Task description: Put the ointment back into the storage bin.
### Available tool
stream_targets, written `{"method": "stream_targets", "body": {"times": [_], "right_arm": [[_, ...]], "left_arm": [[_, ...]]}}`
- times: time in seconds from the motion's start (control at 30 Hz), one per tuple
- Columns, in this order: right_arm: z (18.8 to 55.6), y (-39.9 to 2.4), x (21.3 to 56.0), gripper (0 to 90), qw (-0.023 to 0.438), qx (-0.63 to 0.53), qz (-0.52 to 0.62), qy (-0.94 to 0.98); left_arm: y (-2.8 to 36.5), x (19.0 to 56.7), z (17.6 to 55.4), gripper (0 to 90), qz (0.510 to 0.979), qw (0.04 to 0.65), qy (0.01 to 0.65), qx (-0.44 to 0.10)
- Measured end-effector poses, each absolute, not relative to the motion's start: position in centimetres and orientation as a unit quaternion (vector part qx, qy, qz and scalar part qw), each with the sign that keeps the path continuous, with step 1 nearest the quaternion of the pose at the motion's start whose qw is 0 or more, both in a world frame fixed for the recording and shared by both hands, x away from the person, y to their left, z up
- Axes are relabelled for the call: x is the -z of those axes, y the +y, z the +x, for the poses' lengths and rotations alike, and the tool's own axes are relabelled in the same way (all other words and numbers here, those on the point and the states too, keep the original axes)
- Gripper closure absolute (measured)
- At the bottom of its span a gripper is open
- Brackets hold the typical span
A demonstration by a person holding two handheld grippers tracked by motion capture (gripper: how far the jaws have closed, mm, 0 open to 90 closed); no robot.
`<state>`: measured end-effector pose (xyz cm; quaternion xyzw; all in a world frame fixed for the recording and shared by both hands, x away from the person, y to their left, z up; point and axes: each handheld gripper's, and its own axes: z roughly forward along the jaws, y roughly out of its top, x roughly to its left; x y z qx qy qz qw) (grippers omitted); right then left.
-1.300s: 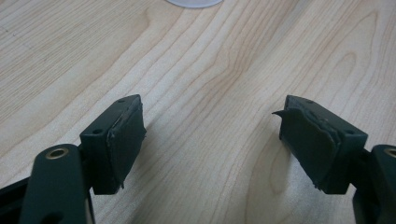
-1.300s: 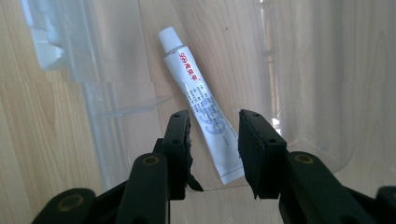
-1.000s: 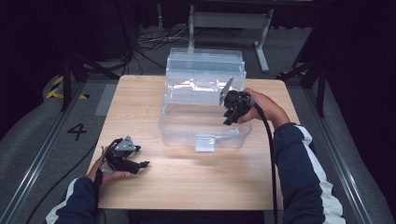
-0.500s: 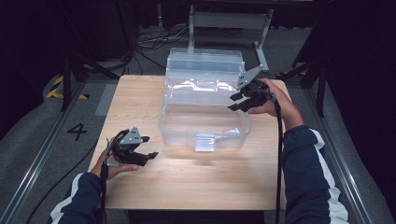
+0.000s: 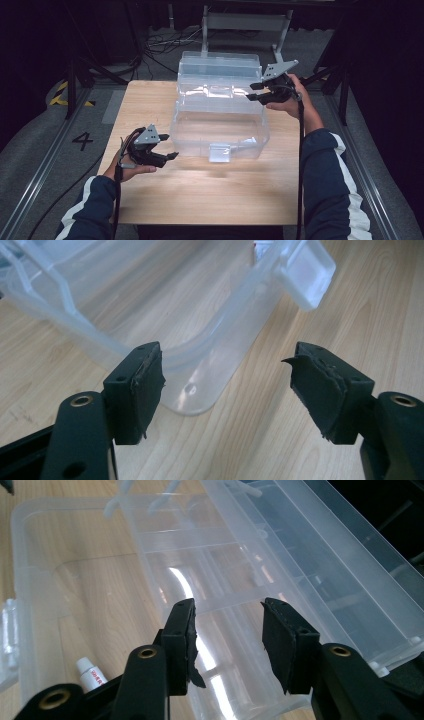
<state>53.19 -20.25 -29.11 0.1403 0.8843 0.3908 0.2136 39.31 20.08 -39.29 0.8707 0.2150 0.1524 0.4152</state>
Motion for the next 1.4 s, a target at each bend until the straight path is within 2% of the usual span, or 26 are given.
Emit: {"method": "stream_targets", "body": {"times": [0.4, 0.57, 0.63, 1.0, 1.1, 1.23, 1.4], "right_arm": [[56.0, -20.2, 29.6, 53.8, 0.236, -0.397, 0.179, 0.869], [56.9, -20.4, 29.8, 52.4, 0.225, -0.400, 0.196, 0.867], [57.4, -20.4, 30.0, 52.1, 0.220, -0.393, 0.203, 0.869], [58.4, -19.1, 31.0, 51.9, 0.207, -0.364, 0.201, 0.885], [58.5, -18.5, 31.2, 52.8, 0.214, -0.348, 0.197, 0.891], [58.6, -18.3, 31.2, 59.1, 0.222, -0.341, 0.194, 0.893], [58.9, -18.5, 30.9, 65.3, 0.211, -0.341, 0.203, 0.893]], "left_arm": [[17.9, 38.7, 40.9, 30.0, 0.876, 0.415, 0.197, -0.145], [17.1, 38.8, 41.5, 31.7, 0.882, 0.407, 0.191, -0.144], [16.9, 38.9, 41.8, 37.1, 0.883, 0.407, 0.190, -0.138], [16.2, 39.8, 43.0, 45.5, 0.896, 0.385, 0.183, -0.125], [15.9, 40.0, 43.2, 49.3, 0.901, 0.377, 0.177, -0.119], [15.2, 40.2, 43.6, 54.9, 0.918, 0.343, 0.157, -0.119], [14.5, 40.1, 43.9, 61.1, 0.932, 0.309, 0.143, -0.124]]}}
